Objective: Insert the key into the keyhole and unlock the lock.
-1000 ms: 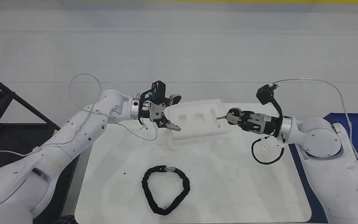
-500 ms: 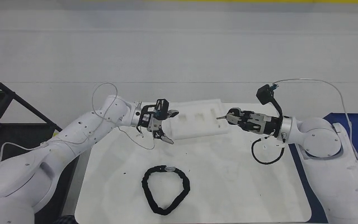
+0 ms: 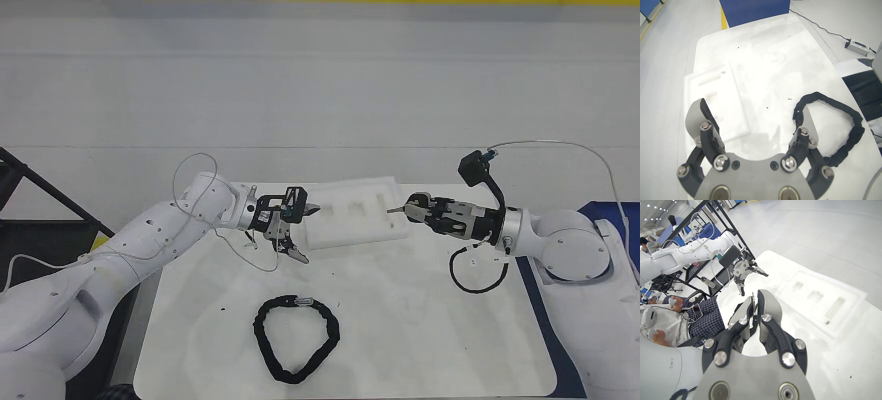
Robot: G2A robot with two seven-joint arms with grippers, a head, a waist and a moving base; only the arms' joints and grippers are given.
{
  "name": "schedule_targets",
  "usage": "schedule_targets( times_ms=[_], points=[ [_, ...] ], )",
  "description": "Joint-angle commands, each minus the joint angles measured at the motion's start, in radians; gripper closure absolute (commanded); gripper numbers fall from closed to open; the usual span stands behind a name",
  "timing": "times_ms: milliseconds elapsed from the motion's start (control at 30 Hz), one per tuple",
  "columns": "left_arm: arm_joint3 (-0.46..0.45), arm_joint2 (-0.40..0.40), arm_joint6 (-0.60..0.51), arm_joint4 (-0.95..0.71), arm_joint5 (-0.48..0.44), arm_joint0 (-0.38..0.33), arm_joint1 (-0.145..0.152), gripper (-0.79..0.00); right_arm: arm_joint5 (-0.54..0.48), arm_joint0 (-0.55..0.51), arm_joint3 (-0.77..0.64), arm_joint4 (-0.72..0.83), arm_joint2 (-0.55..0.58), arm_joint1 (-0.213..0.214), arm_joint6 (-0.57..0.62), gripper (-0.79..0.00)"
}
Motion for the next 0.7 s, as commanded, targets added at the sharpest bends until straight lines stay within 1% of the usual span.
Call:
schedule_targets(
  times_ms=[0, 133, 200, 300, 400, 467, 567, 667],
  points=[
    [0.000, 0.000, 0.000, 0.000, 0.000, 0.000, 0.000, -0.785, 0.000, 0.000, 0.000, 0.000, 0.000, 0.000, 0.000, 0.000],
    [0.000, 0.000, 0.000, 0.000, 0.000, 0.000, 0.000, -0.785, 0.000, 0.000, 0.000, 0.000, 0.000, 0.000, 0.000, 0.000],
    [0.001, -0.010, -0.023, -0.022, 0.027, 0.023, 0.000, -0.785, 0.000, 0.000, 0.000, 0.000, 0.000, 0.000, 0.000, 0.000],
    [-0.002, -0.023, -0.030, -0.035, 0.033, 0.054, 0.005, -0.785, 0.000, 0.000, 0.000, 0.000, 0.000, 0.000, 0.000, 0.000],
    [-0.002, -0.032, -0.001, -0.030, 0.023, 0.093, 0.014, -0.785, 0.000, 0.000, 0.000, 0.000, 0.000, 0.000, 0.000, 0.000],
    [-0.005, -0.039, 0.039, -0.017, 0.031, 0.125, 0.023, -0.785, 0.000, 0.000, 0.000, 0.000, 0.000, 0.000, 0.000, 0.000],
    [-0.030, -0.038, 0.088, 0.078, 0.089, 0.171, 0.041, -0.785, 0.000, 0.000, 0.000, 0.000, 0.000, 0.000, 0.000, 0.000],
    [-0.033, -0.035, 0.130, 0.140, 0.098, 0.207, 0.054, -0.785, 0.000, 0.000, 0.000, 0.000, 0.000, 0.000, 0.000, 0.000]
  ],
)
